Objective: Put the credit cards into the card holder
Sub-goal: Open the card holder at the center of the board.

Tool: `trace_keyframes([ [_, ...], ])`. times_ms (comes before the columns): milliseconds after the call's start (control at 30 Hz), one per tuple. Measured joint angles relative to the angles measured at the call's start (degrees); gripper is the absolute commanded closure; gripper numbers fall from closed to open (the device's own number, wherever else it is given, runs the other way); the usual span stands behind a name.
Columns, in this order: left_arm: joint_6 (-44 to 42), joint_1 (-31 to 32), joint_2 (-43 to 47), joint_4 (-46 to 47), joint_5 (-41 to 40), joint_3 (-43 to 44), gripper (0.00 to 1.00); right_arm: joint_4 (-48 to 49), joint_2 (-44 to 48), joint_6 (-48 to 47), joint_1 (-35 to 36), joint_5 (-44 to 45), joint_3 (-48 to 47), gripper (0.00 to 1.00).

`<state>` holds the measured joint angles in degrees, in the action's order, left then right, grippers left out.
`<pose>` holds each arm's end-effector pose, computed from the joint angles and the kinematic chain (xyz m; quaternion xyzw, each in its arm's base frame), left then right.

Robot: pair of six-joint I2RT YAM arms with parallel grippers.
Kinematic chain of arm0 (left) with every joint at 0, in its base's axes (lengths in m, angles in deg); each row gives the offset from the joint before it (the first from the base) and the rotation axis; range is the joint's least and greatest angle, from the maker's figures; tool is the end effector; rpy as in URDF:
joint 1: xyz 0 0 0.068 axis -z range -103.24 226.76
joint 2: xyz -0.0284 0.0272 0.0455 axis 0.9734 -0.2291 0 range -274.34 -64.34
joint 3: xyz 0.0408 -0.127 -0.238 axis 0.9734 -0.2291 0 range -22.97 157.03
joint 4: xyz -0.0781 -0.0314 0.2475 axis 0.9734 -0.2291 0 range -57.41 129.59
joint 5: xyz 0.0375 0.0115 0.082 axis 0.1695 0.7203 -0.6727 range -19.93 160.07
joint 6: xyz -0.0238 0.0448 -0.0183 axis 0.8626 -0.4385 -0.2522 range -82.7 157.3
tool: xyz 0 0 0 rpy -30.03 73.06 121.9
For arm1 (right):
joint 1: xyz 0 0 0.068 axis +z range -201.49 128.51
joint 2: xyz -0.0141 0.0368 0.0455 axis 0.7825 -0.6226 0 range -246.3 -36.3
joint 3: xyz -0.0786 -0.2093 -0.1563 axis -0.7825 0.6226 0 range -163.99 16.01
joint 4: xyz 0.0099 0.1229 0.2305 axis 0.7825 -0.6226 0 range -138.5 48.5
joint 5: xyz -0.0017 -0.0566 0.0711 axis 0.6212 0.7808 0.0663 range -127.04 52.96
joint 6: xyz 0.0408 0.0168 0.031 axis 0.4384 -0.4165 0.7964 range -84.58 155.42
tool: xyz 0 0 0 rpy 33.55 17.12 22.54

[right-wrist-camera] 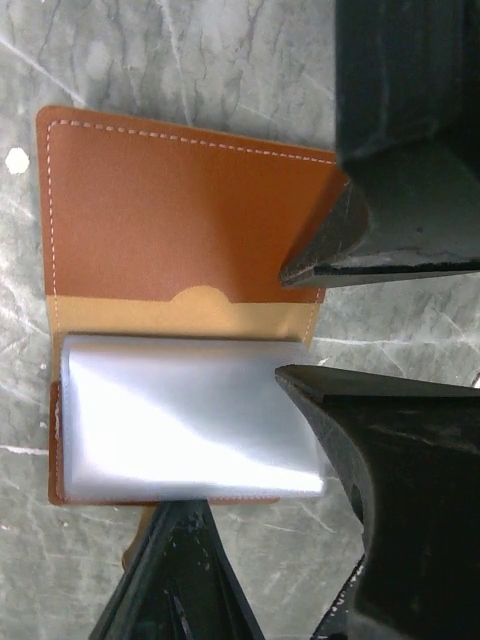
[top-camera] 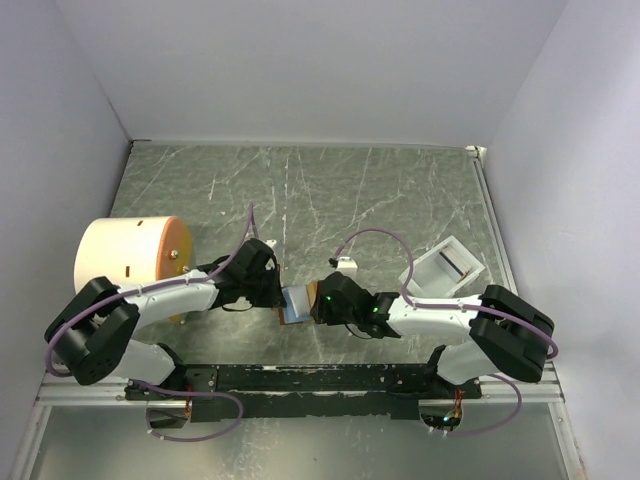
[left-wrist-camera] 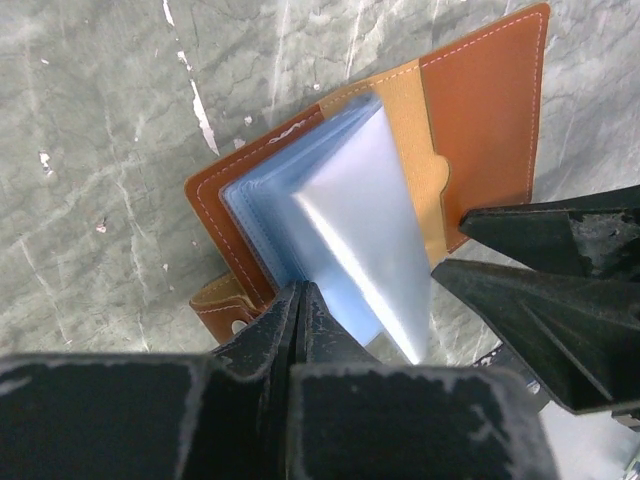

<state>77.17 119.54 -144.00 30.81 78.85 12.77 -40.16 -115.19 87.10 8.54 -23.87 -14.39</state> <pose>0.1847 -0.1783 0.1597 0.0484 0.9437 -0.2651 0.1916 0.1320 0.2127 0.1492 -0.0256 0.9254 0.2404 0.2920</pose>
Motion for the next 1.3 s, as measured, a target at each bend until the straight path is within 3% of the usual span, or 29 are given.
trace_keyframes([
  [67,0.0,0.0,-0.2,0.1,0.0,-0.1,0.93,0.5,0.1,-0.5,0.0,-0.8,0.0,0.56],
  [233,0.0,0.0,-0.7,0.4,0.0,-0.1,0.93,0.7,0.2,-1.9,-0.5,-1.2,-0.8,0.73],
  [467,0.0,0.0,-1.9,0.3,0.0,0.2,0.93,2.0,-1.2,-2.2,-3.2,-1.3,-0.7,0.8],
  [1300,0.0,0.0,-3.3,1.7,0.8,2.4,0.93,11.6,-2.2,1.1,-3.8,-4.8,4.3,0.8],
])
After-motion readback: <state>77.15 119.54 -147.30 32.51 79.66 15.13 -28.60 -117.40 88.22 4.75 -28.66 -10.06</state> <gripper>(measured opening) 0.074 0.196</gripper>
